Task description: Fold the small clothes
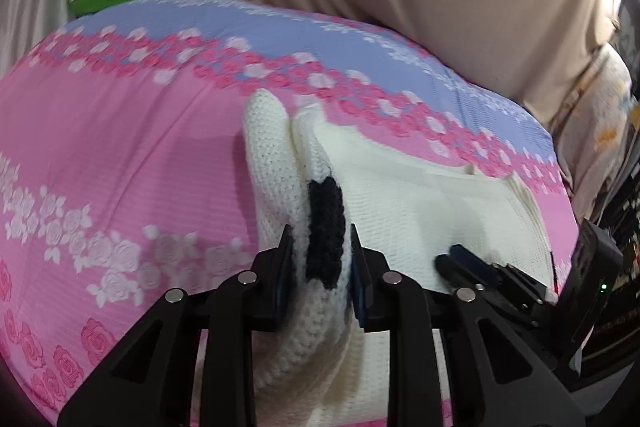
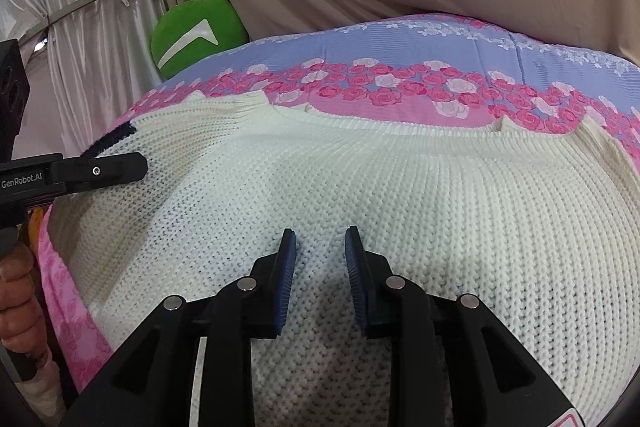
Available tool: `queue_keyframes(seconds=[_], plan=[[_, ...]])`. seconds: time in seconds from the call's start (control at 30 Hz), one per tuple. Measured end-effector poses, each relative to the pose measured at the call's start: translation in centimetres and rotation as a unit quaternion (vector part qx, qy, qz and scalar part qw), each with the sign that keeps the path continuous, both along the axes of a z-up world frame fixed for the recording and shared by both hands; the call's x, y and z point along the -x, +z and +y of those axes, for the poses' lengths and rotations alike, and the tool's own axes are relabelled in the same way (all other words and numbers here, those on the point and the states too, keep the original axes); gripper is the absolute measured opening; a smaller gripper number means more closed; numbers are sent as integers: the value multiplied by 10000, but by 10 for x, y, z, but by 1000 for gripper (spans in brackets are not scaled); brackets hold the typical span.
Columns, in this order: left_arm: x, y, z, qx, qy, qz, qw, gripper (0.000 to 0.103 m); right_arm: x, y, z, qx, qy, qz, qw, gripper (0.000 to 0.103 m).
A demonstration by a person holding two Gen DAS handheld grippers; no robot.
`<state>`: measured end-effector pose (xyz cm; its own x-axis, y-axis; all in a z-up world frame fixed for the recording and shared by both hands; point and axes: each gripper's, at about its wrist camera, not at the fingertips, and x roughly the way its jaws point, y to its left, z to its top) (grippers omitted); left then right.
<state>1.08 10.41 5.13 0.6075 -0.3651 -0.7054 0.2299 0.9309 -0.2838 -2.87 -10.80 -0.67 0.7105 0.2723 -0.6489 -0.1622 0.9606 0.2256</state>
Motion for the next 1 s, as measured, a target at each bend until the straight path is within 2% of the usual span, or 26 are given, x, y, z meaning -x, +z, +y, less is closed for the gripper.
queue_keyframes(seconds=[0.17,0.27,0.47,0.7,0.83,0.93,0.97,1.0], plan=[[6,10,-35,-142,-301,-170,9993,21,7,3,-12,-333,-22,-55,9994,41],[12,20,-58,-186,-559,-309,9978,21,17,9,-32,-772,-188,-131,9968,47],[25,35,-119,-263,-1241,-554,9904,21,50,11,-92,-1166,-815,-148,9897,49],[35,16,-201,-446,-1960,-351,9790,21,96,15,-149,-1178,-1438,-220,9823,49],[41,-11,-244,-765,-2278,-117,9706,21,109,17,-169,-1227,-1597,-261,9792,50],[46,-18,-254,-972,-2243,-181,9695,27,113,21,-178,-1256,-1671,-280,9775,51],[49,-14,-251,-936,-2240,-238,9698,32,114,23,-180,-1294,-1656,-286,9773,51],[53,-5,-244,-831,-2234,-317,9707,44,113,26,-182,-1318,-1629,-301,9773,51]])
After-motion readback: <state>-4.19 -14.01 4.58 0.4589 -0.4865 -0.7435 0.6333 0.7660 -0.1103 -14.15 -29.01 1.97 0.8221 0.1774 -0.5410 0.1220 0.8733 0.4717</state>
